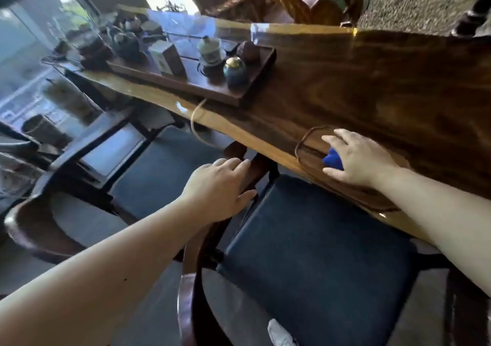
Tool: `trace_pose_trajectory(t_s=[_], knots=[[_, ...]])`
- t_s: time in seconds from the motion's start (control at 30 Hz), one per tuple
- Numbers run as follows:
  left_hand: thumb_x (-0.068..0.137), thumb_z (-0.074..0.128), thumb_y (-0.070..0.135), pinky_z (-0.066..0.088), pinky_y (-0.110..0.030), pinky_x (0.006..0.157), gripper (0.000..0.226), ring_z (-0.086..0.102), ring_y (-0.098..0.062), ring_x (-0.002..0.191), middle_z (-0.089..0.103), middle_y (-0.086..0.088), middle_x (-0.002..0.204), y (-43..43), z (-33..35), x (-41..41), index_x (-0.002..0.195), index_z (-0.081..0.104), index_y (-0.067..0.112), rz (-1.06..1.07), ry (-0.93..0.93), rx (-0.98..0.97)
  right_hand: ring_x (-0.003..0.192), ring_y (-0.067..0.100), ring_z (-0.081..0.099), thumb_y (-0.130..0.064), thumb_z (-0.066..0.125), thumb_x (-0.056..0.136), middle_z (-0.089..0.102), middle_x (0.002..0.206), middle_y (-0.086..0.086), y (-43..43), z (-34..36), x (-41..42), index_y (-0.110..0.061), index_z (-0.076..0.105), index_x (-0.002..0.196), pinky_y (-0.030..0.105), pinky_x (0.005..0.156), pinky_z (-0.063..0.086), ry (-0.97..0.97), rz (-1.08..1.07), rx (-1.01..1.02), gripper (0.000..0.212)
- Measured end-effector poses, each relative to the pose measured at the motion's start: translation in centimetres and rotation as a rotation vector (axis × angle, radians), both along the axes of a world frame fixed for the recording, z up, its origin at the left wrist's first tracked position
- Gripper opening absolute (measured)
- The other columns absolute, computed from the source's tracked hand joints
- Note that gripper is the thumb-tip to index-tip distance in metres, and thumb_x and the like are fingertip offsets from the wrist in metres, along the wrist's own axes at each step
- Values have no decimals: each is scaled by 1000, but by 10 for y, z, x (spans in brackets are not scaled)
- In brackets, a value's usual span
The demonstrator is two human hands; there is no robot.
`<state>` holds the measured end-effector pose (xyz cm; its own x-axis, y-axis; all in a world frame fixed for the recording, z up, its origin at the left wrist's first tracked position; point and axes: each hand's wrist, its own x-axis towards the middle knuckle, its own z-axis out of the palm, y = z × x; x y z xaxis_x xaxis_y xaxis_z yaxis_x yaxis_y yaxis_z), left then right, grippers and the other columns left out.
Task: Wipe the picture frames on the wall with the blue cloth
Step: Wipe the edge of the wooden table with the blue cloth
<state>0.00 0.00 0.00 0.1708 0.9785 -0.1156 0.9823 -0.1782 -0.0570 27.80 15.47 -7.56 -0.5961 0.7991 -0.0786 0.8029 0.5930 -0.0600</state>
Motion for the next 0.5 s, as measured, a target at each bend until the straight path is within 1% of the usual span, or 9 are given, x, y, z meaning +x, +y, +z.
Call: trace_pose_trajectory(t_s=[0.1, 0.2, 0.27, 0.33, 0.4, 0.43, 0.5], knots=[[87, 42, 58, 47, -38, 73, 57, 57, -25, 106, 60, 1, 117, 16, -19, 9, 130, 44, 21, -30, -44, -3, 130, 31, 36, -60, 57, 77, 35, 146, 12, 14, -23, 16, -26, 30, 142, 44, 103, 35, 1, -75, -57, 78], [87, 43, 56, 45, -37, 69, 53, 56, -25, 106, 59, 1, 115, 23, -38, 17, 126, 46, 19, -37, -39, -65, 128, 31, 37, -59, 56, 79, 35, 144, 11, 14, -46, 26, -27, 30, 143, 44, 101, 36, -18, -86, -117, 76], [88, 44, 55, 44, -35, 69, 53, 56, -24, 107, 59, 1, 117, 27, -50, 18, 125, 46, 18, -43, -34, -85, 123, 32, 41, -57, 54, 81, 39, 140, 11, 11, -56, 30, -29, 28, 143, 45, 97, 39, -20, -89, -113, 73], [89, 44, 56, 41, -33, 65, 52, 56, -23, 107, 60, 1, 117, 28, -61, 21, 123, 48, 18, -47, -17, -115, 112, 36, 47, -51, 54, 84, 47, 130, 15, 10, -64, 34, -27, 32, 142, 47, 89, 43, -5, -98, -62, 67], [89, 43, 56, 38, -31, 64, 51, 57, -23, 106, 60, 1, 116, 26, -66, 24, 121, 49, 17, -50, -6, -151, 97, 38, 51, -39, 59, 85, 54, 113, 19, 6, -70, 35, -23, 41, 138, 47, 77, 49, 16, -104, -2, 59], [90, 42, 56, 38, -31, 64, 50, 57, -23, 105, 60, 1, 115, 25, -66, 24, 121, 50, 17, -48, -6, -158, 90, 37, 52, -33, 61, 84, 54, 105, 18, 8, -69, 32, -22, 44, 136, 46, 70, 51, 38, -116, 14, 55], [90, 41, 55, 42, -31, 65, 49, 58, -23, 104, 60, 2, 115, 26, -65, 25, 120, 51, 17, -56, -2, -164, 81, 34, 54, -27, 62, 83, 53, 95, 14, 12, -63, 28, -21, 48, 133, 39, 60, 49, 103, -151, -19, 51]])
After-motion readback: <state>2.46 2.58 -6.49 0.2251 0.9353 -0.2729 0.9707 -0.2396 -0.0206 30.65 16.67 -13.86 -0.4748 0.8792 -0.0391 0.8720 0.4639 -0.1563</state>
